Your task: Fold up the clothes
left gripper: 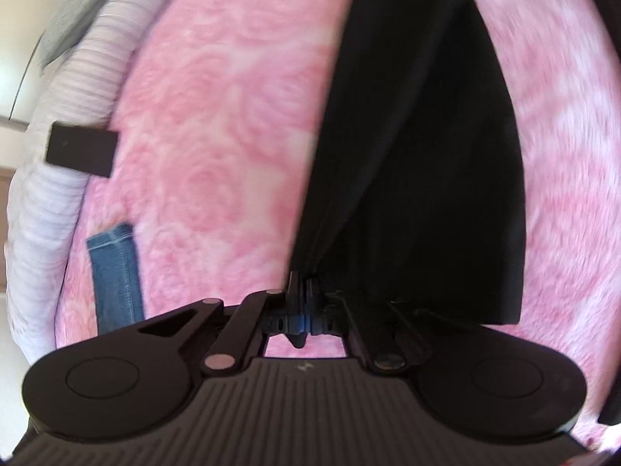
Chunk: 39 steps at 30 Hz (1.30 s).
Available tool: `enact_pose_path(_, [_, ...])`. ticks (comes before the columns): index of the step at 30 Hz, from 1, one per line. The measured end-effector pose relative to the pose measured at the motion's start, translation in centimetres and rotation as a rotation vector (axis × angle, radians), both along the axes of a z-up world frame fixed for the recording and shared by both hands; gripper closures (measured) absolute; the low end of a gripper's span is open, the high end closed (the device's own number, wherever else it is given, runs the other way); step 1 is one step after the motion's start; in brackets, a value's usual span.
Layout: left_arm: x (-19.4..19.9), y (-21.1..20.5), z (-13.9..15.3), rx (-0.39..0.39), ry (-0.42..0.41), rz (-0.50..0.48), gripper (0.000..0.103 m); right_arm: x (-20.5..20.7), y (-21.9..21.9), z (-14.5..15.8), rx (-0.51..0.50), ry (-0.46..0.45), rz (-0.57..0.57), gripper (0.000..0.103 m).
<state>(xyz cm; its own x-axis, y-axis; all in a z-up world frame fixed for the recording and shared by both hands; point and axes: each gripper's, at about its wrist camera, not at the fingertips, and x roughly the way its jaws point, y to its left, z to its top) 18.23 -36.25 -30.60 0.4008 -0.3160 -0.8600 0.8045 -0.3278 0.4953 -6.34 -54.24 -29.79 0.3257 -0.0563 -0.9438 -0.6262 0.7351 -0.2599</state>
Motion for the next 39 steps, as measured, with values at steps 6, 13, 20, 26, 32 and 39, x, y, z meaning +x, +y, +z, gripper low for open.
enact_pose_path(6, [1.1,-1.6,9.6,-0.208,-0.112,0.004,0.103,2.3,-2.5,7.5,-0.038,-0.189,-0.049,0.099])
enact_pose_path(13, [-5.2,2.8,13.7,-0.219,-0.087,-0.020,0.103,-2.6,-2.0,11.7,-0.003,-0.255,-0.039,0.099])
enact_pose_path(20, [-10.8,8.8,1.2,0.097,0.084,0.089,0.099,-8.3,4.0,2.7,0.036,-0.005,0.080,0.099])
enact_pose_path(26, [-8.1,9.0,2.7,-0.005,0.153,0.292,0.084,-8.9,3.1,4.3,0.009,-0.014,0.021,0.098])
enact_pose_path(32, [-0.5,4.6,4.0,-0.192,0.154,0.415,0.074,-4.4,0.6,5.5,-0.009,-0.062,-0.119,0.098])
enact_pose_path(39, [4.4,-1.7,-0.1,-0.182,0.227,0.348,0.074,0.5,-2.7,6.0,0.090,-0.075,-0.334,0.098])
